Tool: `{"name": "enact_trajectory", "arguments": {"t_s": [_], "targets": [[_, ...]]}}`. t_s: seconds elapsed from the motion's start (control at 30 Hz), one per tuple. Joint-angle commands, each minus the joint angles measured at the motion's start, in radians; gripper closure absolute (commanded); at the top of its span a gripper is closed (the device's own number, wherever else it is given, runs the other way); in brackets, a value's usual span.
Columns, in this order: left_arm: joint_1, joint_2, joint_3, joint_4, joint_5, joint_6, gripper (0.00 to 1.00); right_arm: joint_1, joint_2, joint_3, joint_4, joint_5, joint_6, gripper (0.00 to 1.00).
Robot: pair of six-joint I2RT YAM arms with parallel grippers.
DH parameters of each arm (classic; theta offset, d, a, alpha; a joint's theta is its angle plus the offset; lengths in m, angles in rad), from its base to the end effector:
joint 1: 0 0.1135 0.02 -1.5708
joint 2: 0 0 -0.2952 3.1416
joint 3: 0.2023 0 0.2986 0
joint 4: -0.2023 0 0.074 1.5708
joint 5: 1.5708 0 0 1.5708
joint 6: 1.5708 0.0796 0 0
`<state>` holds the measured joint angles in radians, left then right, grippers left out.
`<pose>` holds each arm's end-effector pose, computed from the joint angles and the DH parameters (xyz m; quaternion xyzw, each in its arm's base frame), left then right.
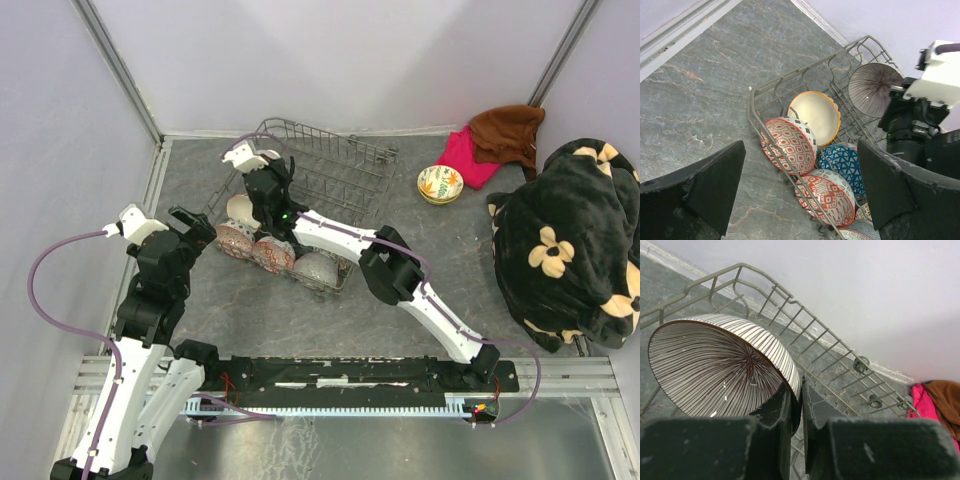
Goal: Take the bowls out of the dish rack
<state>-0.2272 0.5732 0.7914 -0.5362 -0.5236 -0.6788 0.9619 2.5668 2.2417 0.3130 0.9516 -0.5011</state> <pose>0.1847 -0.0018 0.3508 -0.3231 0.7287 -0.0593 0.6009 0.4446 0.5242 0.2360 -0.1828 0.6856 -0.1746 0.6827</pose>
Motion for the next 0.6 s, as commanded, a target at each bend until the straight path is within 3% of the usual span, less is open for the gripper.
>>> {"name": "enact_trajectory", "arguments": {"t_s": [0.0,0.17,0.3,0.4,0.57], "targets": [[-0.002,-0.003,0.027,0.037,-0.025,-0.003,0.01,-0.043,-0.176,-0.004,0.062,0.03,0.052,0.99],[-0.003,0.003,0.033,0.043,-0.024,-0.003,0.01,-0.098,-0.291,-0.089,-0.015,0.016,0.142,0.99],[-0.002,0.022,0.04,0.054,-0.007,-0.008,0.01,-0.191,-0.428,-0.166,-0.22,-0.051,0.324,0.99],[-0.003,0.039,0.039,0.07,0.022,-0.015,0.01,-0.314,-0.537,-0.223,-0.37,-0.149,0.491,0.99],[-0.004,0.091,0.049,0.104,0.105,-0.005,0.01,-0.528,-0.665,-0.275,-0.611,-0.297,0.635,0.99]]}}
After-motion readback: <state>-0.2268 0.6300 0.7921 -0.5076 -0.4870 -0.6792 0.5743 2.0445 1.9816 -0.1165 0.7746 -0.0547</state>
